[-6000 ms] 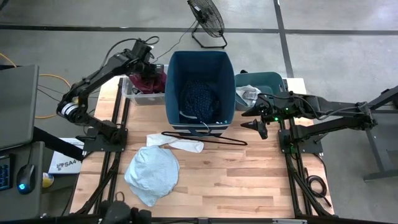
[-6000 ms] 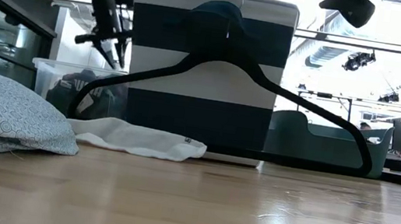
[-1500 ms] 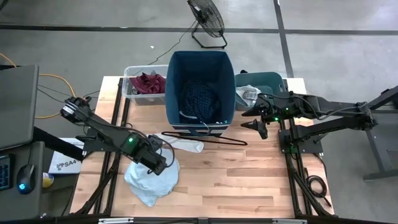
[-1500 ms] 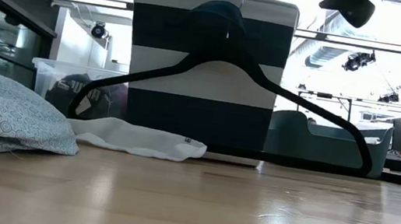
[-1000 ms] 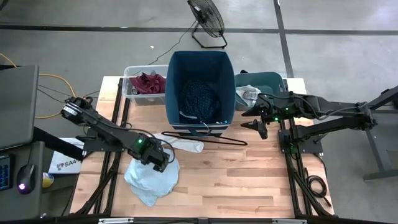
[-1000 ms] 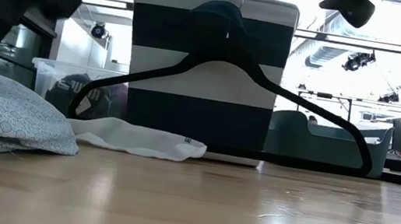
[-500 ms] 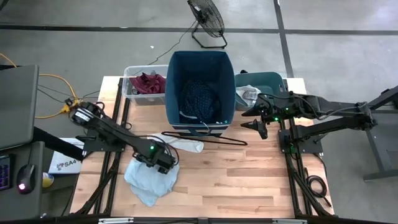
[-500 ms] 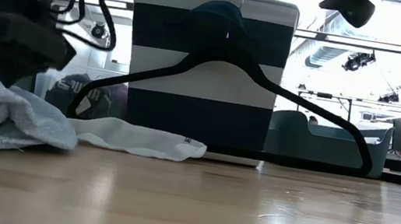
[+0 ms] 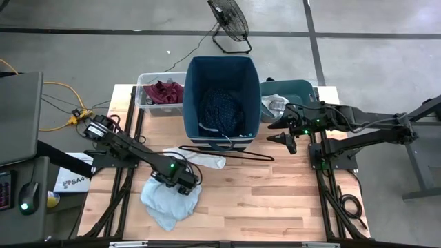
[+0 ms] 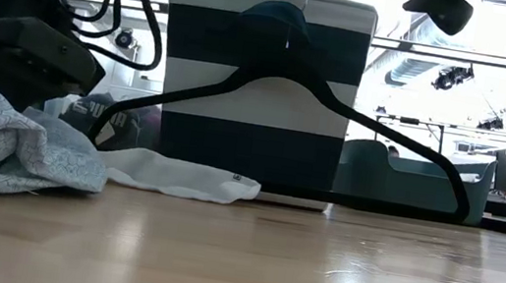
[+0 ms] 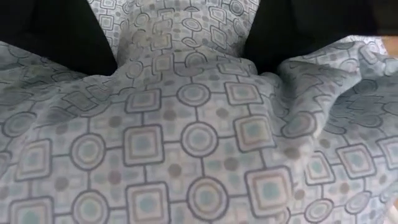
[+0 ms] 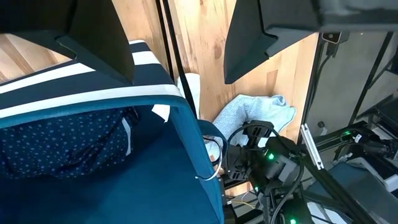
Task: Pick & Place Cloths
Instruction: Put the white shirt into the blue bin
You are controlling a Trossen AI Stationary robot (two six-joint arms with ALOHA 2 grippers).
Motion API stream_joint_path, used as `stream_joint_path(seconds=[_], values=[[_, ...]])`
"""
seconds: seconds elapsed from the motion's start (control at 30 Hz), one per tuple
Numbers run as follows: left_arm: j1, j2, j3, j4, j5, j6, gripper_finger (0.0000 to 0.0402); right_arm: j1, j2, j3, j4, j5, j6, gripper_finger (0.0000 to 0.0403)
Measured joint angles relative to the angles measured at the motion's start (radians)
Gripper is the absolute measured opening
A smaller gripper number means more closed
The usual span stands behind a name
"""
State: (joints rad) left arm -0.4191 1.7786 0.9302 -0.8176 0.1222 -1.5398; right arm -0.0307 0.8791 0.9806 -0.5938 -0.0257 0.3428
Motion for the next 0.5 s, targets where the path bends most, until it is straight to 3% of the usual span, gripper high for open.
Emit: stream_joint_path(seconds=[0.5], values=[[-0.002,0.003,0.0,-0.01,-0.062,0.048,0.0174,0.0,0.0,0.0,0.0,0.0,0.0,0.0237]])
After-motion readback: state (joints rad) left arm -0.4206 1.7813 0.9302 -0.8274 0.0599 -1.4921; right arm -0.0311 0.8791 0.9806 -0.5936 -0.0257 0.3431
